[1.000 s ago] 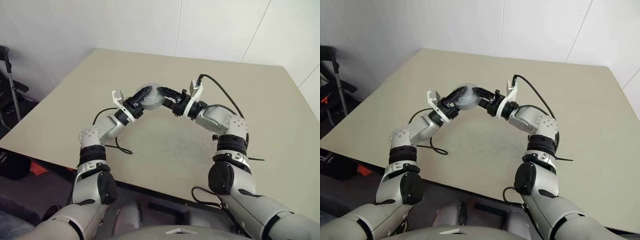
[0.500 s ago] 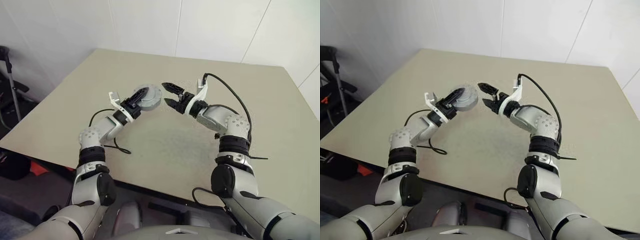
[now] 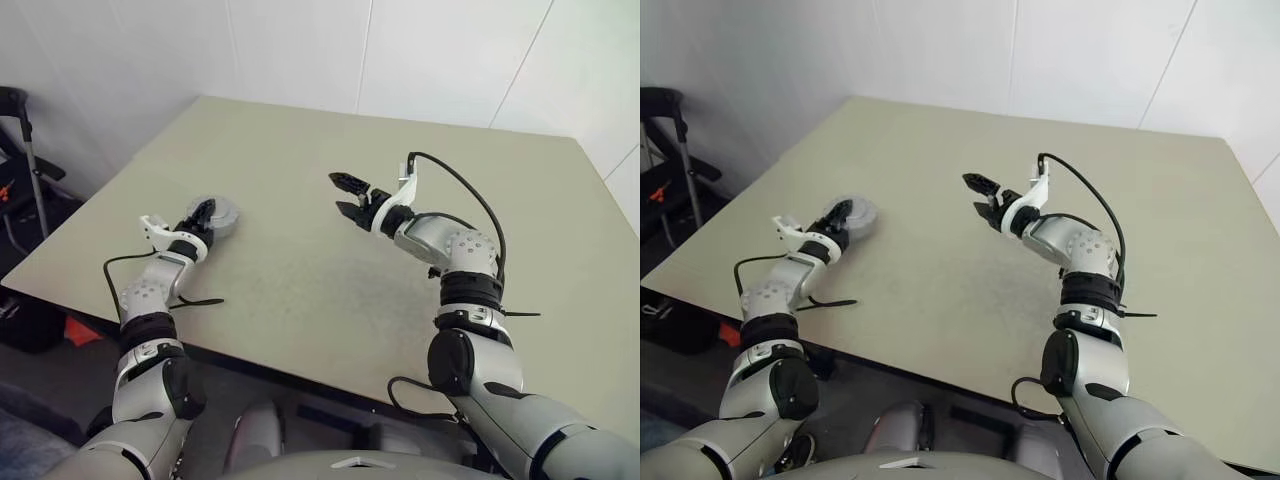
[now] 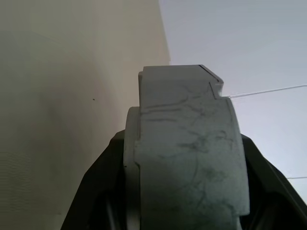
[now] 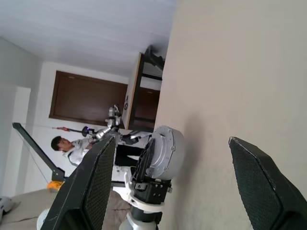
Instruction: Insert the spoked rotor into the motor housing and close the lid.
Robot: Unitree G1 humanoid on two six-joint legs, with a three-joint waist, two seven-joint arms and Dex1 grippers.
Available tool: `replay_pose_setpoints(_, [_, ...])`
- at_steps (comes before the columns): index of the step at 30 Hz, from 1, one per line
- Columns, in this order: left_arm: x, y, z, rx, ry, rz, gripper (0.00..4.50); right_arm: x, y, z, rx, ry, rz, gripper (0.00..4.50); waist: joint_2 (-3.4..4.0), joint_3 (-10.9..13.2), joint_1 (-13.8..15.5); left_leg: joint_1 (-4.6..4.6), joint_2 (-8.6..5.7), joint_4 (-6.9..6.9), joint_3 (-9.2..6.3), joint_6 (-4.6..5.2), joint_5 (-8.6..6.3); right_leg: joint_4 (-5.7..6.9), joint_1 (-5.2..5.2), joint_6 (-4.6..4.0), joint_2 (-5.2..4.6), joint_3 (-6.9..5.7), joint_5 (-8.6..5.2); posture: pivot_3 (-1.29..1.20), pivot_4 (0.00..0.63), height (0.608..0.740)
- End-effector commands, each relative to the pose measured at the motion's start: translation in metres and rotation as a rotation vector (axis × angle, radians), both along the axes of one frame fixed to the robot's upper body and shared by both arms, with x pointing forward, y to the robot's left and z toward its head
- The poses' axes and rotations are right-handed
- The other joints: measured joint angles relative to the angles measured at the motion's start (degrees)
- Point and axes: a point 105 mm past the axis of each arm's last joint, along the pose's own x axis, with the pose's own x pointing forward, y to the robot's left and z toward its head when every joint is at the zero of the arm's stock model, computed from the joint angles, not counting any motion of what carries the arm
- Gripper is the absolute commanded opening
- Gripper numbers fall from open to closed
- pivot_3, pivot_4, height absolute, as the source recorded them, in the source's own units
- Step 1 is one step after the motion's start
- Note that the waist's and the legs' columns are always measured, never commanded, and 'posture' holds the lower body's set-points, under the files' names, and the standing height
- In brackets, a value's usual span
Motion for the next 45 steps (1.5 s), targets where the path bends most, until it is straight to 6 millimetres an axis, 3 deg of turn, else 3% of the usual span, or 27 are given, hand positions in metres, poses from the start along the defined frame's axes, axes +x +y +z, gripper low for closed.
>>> replay_pose_setpoints(1, [0.007,0.004,0.010,0.028,-0.011,0.020,2.23,0.004,0.003,0.014,-0.001,-0.058,0.004,4.28,-0.01,0.00,-0.01,0.00,0.00,0.00,0.00,-0.03,0.02,0.00,0.00,0.01,0.00,0.01,0.01,0.00,0.000,0.740])
replay_pose_setpoints(4, [0.006,0.008,0.000,0.043,0.037,0.040,2.23,0.004,0.004,0.014,-0.004,-0.060,0.005,4.28,-0.03,-0.01,0.00,0.02,0.01,0.00,-0.01,-0.07,0.05,0.03,0.00,0.02,0.00,0.01,0.02,0.00,0.000,0.740])
replay_pose_setpoints(12, [0.006,0.016,-0.003,0.085,0.054,0.062,2.23,0.005,0.004,0.012,-0.010,-0.055,0.002,4.28,-0.03,-0.01,-0.12,0.49,0.03,-0.04,-0.01,-0.16,0.09,0.06,0.31,-0.02,0.00,0.04,0.03,0.00,0.000,0.740])
replay_pose_setpoints(17, [0.002,0.044,-0.014,0.155,0.129,0.195,3.65,0.005,0.005,0.011,-0.014,-0.047,0.008,4.33,-0.03,-0.01,-0.79,0.84,0.05,-0.21,0.05,-0.32,0.20,0.08,0.49,-0.08,0.01,0.10,0.06,0.00,0.000,0.740])
replay_pose_setpoints(22, [-0.002,0.066,-0.019,0.215,0.169,0.305,3.65,0.005,0.008,0.009,-0.020,-0.038,0.017,4.33,-0.03,-0.01,-2.09,1.61,0.06,-0.64,0.12,-0.69,0.42,0.00,1.01,-0.01,0.04,0.20,-0.28,0.00,0.000,0.740])
replay_pose_setpoints(33, [-0.014,0.105,-0.020,0.360,0.227,0.497,3.65,0.003,0.014,0.008,-0.027,-0.037,0.046,4.33,-0.03,-0.01,-3.00,1.88,0.31,-0.96,0.13,-0.86,0.52,-0.02,1.03,-0.32,0.40,0.30,-0.37,0.00,0.000,0.740])
replay_pose_setpoints(38, [-0.013,0.121,0.005,0.495,0.167,0.574,3.65,-0.002,0.018,0.013,-0.082,-0.151,0.078,4.33,-0.07,0.01,-2.94,1.77,0.43,-1.00,0.13,-0.84,0.51,-0.09,0.94,-0.74,0.53,0.29,-0.25,0.00,0.000,0.740])
replay_pose_setpoints(45, [-0.001,0.132,0.079,0.817,-0.058,0.637,3.65,-0.010,0.013,0.027,-0.224,-0.494,0.051,4.33,-0.29,0.03,-1.16,1.09,0.54,-0.95,-0.06,-0.79,0.48,-0.15,0.39,-0.66,0.67,0.11,-0.12,0.00,0.000,0.740])
